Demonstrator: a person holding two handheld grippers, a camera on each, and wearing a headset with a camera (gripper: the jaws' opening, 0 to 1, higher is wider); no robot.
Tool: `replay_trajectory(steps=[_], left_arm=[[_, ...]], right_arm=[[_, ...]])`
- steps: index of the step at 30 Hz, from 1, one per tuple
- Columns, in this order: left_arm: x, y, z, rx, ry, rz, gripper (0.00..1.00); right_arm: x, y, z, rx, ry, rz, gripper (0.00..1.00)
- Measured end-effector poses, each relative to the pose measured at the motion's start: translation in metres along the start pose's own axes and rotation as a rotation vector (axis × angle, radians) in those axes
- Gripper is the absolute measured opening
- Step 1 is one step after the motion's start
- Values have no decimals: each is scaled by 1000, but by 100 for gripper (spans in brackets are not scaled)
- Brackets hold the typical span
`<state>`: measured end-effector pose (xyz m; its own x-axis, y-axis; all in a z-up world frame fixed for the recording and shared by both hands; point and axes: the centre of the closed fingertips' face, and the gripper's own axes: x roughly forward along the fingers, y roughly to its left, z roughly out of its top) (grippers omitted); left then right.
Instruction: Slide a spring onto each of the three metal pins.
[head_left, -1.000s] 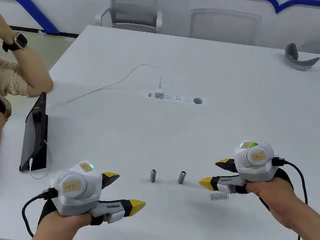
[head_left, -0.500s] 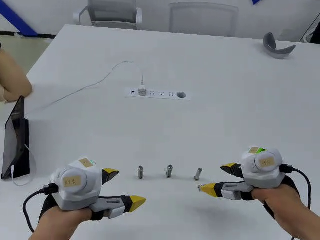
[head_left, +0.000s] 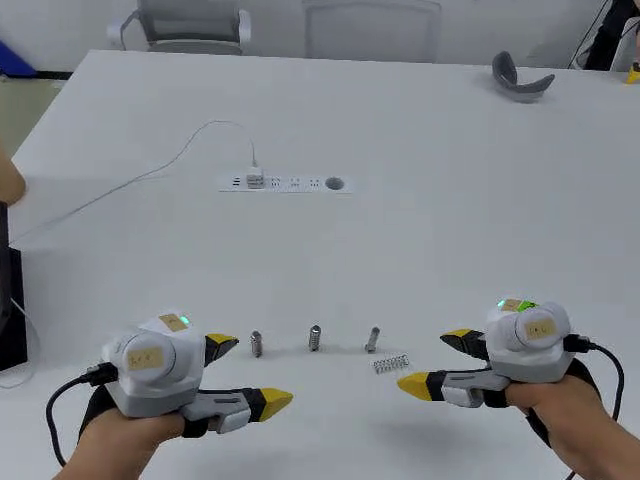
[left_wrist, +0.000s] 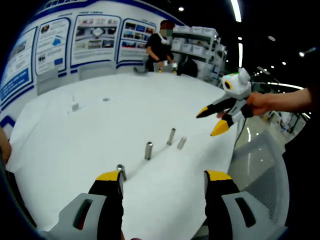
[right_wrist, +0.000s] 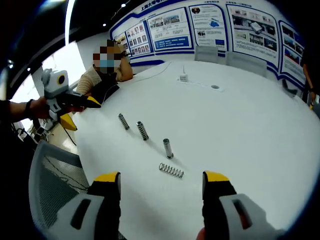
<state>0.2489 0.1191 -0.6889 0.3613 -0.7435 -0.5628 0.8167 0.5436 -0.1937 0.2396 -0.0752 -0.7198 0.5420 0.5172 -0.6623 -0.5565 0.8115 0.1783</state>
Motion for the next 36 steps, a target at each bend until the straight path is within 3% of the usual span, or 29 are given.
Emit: replay_trajectory(steps=[9,23,36], left_arm=[[18,-19,5,25,16,-46,67],[52,-52,9,99,72,-141,68],[86,-77,10,156,126,-211,66]], right_arm=[[-8,0,-13,15,8,0,70],[-19,8,-29,48,2,5,77],[-29,6,-36,74,-24,-3,79]])
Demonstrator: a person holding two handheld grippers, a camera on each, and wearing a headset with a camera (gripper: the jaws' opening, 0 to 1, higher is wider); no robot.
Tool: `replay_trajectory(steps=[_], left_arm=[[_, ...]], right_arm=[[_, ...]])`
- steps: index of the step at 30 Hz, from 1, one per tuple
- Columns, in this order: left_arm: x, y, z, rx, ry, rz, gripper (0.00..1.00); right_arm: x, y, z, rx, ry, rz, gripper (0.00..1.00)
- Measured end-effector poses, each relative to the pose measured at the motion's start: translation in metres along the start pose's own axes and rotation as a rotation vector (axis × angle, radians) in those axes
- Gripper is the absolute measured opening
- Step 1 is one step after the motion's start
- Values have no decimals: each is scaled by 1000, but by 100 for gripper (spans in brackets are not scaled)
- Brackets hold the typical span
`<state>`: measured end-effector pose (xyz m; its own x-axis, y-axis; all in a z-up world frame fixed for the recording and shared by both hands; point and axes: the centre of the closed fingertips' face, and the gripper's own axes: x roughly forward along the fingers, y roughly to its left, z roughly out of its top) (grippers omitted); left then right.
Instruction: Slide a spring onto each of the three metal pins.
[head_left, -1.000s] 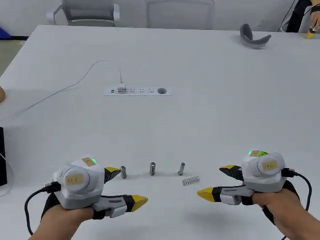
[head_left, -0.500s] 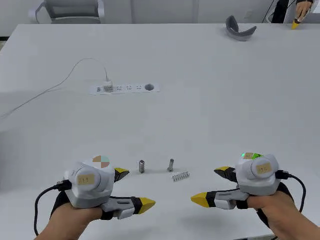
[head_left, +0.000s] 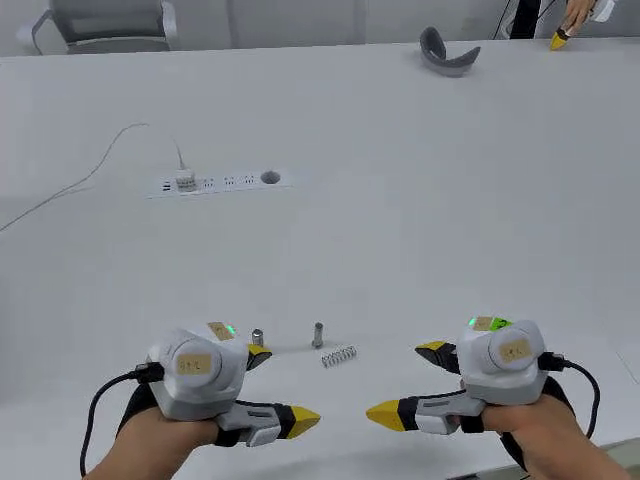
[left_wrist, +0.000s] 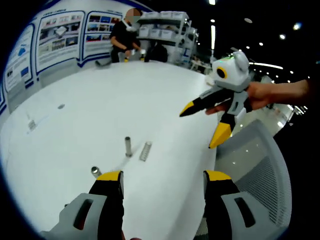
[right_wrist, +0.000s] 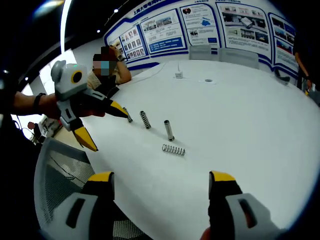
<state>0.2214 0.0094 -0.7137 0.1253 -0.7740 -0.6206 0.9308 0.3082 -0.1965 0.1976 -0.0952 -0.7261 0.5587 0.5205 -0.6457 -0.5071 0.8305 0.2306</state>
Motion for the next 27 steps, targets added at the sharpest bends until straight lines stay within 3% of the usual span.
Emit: replay_trajectory(steps=[15,20,27], left_arm=[[37,-4,8,6,33,-27,67],[53,1,7,28,59,-8,59],[75,9,3,-17,73,2,54]], right_arm=[[-6,-6,-2,21,-17,3,80],[-7,-6,-5,27,-13,11,80],[-8,-9,-8,34,-9,17,79]])
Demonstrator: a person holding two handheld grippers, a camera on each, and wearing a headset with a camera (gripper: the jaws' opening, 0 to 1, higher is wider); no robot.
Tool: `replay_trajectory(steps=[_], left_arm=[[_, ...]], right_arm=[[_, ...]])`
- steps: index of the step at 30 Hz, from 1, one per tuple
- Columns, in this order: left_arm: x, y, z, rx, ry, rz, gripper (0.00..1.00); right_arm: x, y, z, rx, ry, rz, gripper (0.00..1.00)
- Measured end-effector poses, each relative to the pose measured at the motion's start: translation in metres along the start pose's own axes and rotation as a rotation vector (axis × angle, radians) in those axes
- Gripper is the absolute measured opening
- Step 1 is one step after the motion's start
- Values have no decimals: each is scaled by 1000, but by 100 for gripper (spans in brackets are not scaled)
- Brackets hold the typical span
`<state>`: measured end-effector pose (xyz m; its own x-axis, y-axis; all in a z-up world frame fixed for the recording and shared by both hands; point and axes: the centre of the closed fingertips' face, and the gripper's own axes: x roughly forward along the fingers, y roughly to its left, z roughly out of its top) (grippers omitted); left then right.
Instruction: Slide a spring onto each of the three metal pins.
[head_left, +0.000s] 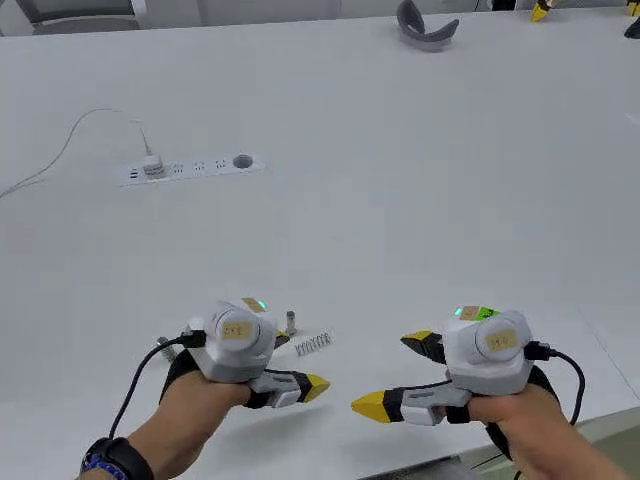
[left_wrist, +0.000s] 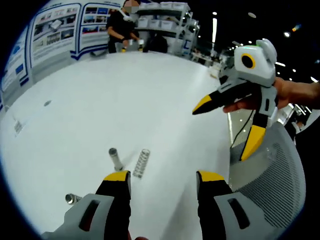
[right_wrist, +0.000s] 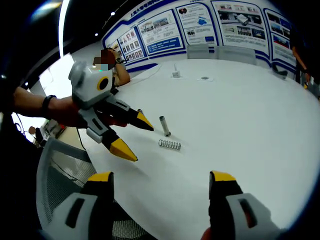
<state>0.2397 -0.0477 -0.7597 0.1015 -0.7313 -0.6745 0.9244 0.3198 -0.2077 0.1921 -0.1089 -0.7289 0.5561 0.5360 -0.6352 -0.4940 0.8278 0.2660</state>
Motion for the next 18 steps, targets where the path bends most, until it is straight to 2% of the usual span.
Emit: replay_trajectory(steps=[6,10,18], left_arm=[[15,5,-8,-44,10,10,51],[20,9,-8,-66,3,26,48],[31,20,-10,-61,13,60,40]], right_arm=[[-1,-2,-5,10,4,3,79],[-3,-1,-8,15,9,5,79],[-3,-2,-8,24,6,7,78]])
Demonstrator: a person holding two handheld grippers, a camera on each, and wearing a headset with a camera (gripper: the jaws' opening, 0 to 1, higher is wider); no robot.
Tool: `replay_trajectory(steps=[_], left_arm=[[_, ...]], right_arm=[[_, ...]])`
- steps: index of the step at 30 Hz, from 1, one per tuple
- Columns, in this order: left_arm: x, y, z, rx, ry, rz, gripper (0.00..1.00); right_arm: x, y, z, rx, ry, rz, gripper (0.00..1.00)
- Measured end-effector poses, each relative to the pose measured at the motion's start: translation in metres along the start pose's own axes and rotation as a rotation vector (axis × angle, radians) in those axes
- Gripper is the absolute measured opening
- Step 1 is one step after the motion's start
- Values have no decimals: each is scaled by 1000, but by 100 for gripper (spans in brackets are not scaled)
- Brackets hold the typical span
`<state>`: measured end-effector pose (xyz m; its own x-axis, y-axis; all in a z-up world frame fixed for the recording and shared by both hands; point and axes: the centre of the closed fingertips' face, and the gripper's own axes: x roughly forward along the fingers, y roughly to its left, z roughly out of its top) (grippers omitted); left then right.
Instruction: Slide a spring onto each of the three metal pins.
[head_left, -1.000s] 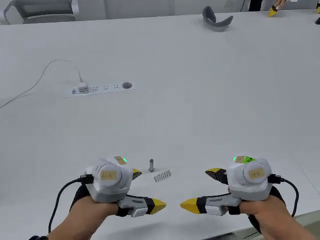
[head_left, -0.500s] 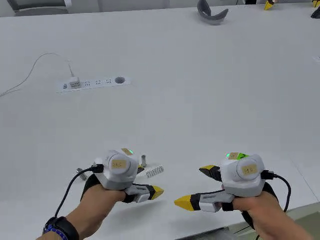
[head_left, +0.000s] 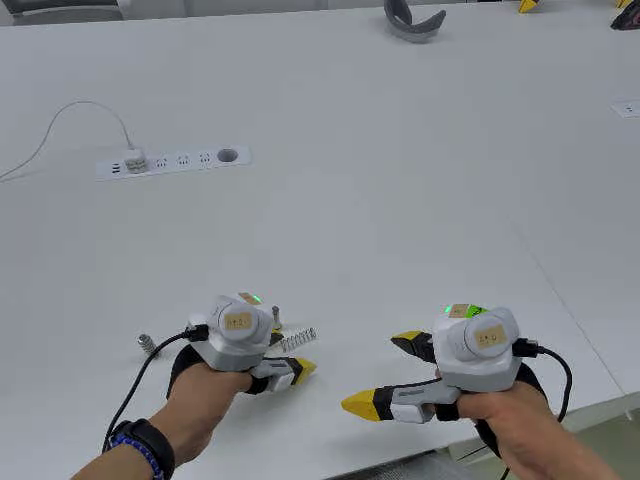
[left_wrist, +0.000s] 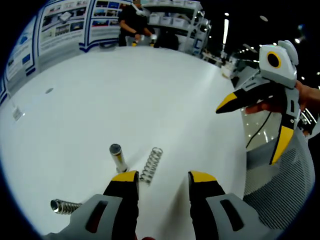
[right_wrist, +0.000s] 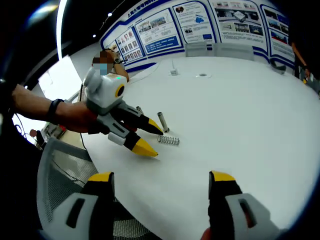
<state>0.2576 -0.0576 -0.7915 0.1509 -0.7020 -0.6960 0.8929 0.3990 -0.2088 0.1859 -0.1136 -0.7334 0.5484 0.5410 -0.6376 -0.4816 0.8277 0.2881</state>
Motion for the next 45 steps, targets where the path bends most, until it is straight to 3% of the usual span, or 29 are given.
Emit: replay_trajectory(steps=[14,16,20,22,24,34,40,45], left_arm=[[10,2,-1,20,14,45,22],[12,1,-1,36,14,51,20],[11,8,0,100,14,112,11],[10,3,-3,112,28,100,11],[7,1,-7,150,45,109,11],[-20,0,-24,69,34,116,10],[-39,3,-36,87,42,117,10],[-55,9,-41,55,38,120,10]], right_arm=[[4,3,1,-11,6,18,78],[4,3,1,-13,6,19,78],[3,3,1,-14,7,19,78],[2,3,3,-10,-2,18,78],[2,2,3,-5,-4,21,78],[5,5,1,-12,5,37,78],[9,12,3,-20,8,54,78],[13,19,4,-6,6,76,78]])
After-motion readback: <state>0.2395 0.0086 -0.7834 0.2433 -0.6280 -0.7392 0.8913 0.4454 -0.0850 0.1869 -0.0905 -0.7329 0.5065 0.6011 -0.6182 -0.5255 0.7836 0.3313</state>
